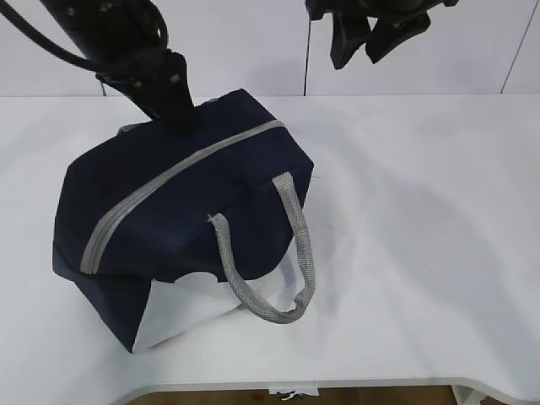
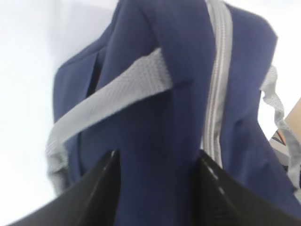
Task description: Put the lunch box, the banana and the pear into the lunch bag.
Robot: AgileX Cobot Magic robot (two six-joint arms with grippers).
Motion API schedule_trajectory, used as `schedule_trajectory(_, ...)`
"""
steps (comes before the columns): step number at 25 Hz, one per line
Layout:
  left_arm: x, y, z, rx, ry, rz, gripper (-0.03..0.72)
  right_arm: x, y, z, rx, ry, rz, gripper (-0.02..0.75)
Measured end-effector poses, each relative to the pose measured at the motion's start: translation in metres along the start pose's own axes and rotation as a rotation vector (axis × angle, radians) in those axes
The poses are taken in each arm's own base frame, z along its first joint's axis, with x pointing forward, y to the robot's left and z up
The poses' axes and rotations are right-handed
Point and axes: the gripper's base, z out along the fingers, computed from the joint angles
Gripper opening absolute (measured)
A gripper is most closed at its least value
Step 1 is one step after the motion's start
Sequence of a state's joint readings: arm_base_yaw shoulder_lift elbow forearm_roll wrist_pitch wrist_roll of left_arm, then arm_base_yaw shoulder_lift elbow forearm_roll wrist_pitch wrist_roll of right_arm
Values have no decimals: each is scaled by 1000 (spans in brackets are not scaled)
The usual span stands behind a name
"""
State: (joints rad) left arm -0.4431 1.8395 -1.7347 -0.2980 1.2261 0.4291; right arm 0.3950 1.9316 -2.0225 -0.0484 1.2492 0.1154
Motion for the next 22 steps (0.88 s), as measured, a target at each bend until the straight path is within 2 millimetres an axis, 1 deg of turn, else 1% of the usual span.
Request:
schedule_trajectory(1, 1, -2, -6, -7, -9, 4, 361, 2, 0, -7, -4, -5, 1, 370)
schedule_trajectory(2, 1, -1, -6, -10, -8, 5, 364, 4, 0, -8, -3, -3, 1, 370)
schedule_trajectory(3, 2, -4, -16, -19, -22, 3, 364, 8, -1, -16, -4, -7, 1, 370)
schedule_trajectory(4, 3, -5, -21, -30, -29, 1, 365, 11, -2, -21, -4, -10, 2, 370)
schedule_trajectory(5, 3, -4, -21, -42, -24, 6, 365, 14, -2, -26, -4, -11, 2, 370)
schedule_trajectory(6, 5, -7, -30, -56, -37, -13, 366, 18, -3, -31, -4, -14, 2, 370)
schedule_trajectory(8, 6, -6, -34, -80, -37, -27, 366, 25, -4, -43, -5, -20, 2, 369)
schedule_trajectory(9, 8, -8, -42, -99, -50, -78, 366, 29, -5, -47, -5, -22, 2, 369)
schedule_trajectory(11, 17, -9, -51, -139, -47, -126, 366, 38, -6, -59, -6, -28, 0, 369)
schedule_trajectory(13, 20, -10, -53, -148, -47, -139, 366, 48, -8, -68, -5, -27, -12, 369)
schedule_trajectory(14, 33, -15, -64, -172, -47, -162, 366, 53, -8, -73, -5, -27, -16, 369)
schedule_trajectory(15, 41, -20, -74, -183, -61, -168, 366, 58, -9, -77, -5, -27, -17, 369)
schedule_trajectory(17, 53, -27, -85, -192, -72, -167, 366, 70, -11, -88, -6, -32, -21, 368)
schedule_trajectory(18, 53, -27, -85, -192, -72, -167, 366, 78, -12, -91, -5, -26, -21, 368)
schedule_trajectory(19, 57, -33, -100, -201, -114, -161, 366, 85, -13, -95, -5, -24, -24, 368)
schedule_trajectory(20, 67, -30, -83, -197, -44, -173, 366, 92, -14, -101, -1, -29, -31, 368)
schedule_trajectory(21, 82, -40, -100, -209, -78, -166, 366, 101, -15, -103, 3, -23, -40, 368)
schedule_trajectory(22, 95, -46, -107, -211, -89, -165, 363, 111, -18, -109, 15, -26, -48, 368)
